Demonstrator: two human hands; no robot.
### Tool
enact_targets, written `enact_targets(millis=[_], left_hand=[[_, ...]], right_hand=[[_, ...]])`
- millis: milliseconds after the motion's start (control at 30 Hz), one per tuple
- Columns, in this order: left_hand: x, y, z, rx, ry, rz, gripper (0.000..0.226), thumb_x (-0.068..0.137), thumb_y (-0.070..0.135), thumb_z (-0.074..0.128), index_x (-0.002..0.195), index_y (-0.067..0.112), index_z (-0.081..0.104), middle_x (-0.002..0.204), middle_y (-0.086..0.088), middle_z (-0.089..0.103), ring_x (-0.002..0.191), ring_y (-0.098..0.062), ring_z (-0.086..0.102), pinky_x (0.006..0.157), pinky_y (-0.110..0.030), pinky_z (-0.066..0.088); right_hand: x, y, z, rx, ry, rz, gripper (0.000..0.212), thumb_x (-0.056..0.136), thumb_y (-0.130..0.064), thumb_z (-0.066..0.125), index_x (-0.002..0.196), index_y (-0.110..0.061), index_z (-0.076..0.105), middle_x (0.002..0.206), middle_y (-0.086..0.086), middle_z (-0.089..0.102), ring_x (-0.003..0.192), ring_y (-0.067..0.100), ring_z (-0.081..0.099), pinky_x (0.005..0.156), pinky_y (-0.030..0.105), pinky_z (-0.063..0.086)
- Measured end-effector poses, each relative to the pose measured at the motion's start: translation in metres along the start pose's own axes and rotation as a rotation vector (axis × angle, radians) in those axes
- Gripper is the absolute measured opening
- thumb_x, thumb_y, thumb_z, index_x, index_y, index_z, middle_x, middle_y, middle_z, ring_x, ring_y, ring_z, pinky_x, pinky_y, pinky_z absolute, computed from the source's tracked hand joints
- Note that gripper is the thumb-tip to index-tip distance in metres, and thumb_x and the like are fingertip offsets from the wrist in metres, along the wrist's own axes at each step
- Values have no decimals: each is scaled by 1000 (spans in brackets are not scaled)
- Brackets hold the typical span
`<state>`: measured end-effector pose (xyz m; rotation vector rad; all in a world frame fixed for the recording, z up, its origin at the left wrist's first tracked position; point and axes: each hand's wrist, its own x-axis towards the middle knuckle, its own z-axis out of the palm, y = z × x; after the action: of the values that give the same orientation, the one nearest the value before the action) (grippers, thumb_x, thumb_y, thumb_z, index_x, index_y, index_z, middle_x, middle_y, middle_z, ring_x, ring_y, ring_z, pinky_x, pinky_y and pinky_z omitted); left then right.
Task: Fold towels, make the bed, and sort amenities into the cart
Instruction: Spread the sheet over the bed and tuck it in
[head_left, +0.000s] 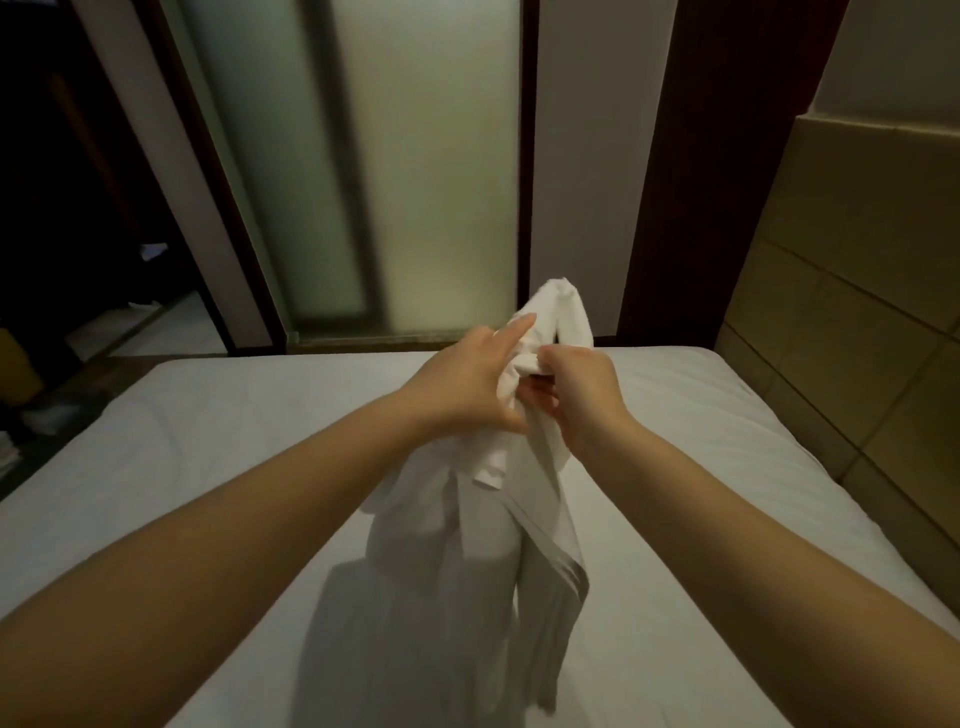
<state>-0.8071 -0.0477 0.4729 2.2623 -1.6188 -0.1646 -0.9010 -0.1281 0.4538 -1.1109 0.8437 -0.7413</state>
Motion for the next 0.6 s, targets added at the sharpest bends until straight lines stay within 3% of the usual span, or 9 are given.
enact_targets(millis=[100, 200, 300, 367, 467, 533, 600], left_hand=[[-1, -22, 8, -1, 116, -25, 51, 84, 12, 59, 130, 31, 45, 125, -4, 52, 102, -22, 52, 80, -29, 43], [-1, -36, 6, -8, 111, -32, 34, 85, 5, 59, 112, 25, 61, 116, 0, 60, 98, -18, 52, 80, -26, 41], [-2, -44, 8, -121, 57, 6, 37, 84, -3, 59, 109, 22, 68, 114, 2, 62, 103, -16, 52, 86, -24, 40], [-1, -44, 12, -138, 29, 44, 37, 83, -7, 57, 107, 20, 70, 113, -1, 63, 104, -17, 53, 89, -24, 41], [2, -42, 17, -163, -10, 71, 33, 82, -8, 58, 101, 14, 72, 101, 3, 64, 93, -12, 53, 80, -15, 42], [4, -43, 14, -203, -48, 94, 27, 79, -9, 61, 94, 11, 73, 87, 10, 61, 81, -7, 54, 70, -4, 40], [3, -45, 6, -225, -81, 106, 23, 79, -9, 63, 87, 10, 73, 81, 11, 61, 75, -2, 54, 67, -2, 42]], right_hand=[[2, 14, 6, -90, -63, -58, 19, 83, -1, 46, 90, -3, 63, 89, 18, 68, 76, 27, 68, 77, 40, 59], [8, 24, -5, -260, -200, -144, 7, 90, -13, 55, 95, -8, 58, 84, 16, 69, 74, 25, 67, 77, 39, 56], [21, 28, -40, -978, -350, -380, 32, 86, -40, 65, 114, -27, 56, 93, -2, 68, 83, 19, 64, 78, 35, 54], [34, 30, -61, -1352, -408, -437, 52, 81, -49, 69, 127, -38, 47, 100, -10, 62, 92, 15, 59, 80, 33, 51], [59, 28, -79, -1592, -405, -446, 61, 76, -57, 69, 131, -46, 45, 115, -7, 57, 104, 14, 47, 89, 33, 40], [75, 25, -87, -1710, -443, -420, 62, 73, -61, 69, 129, -48, 47, 132, -5, 44, 120, 18, 34, 100, 38, 28], [87, 22, -91, -1777, -528, -398, 63, 71, -58, 73, 129, -48, 49, 149, -7, 27, 137, 22, 17, 111, 45, 16]])
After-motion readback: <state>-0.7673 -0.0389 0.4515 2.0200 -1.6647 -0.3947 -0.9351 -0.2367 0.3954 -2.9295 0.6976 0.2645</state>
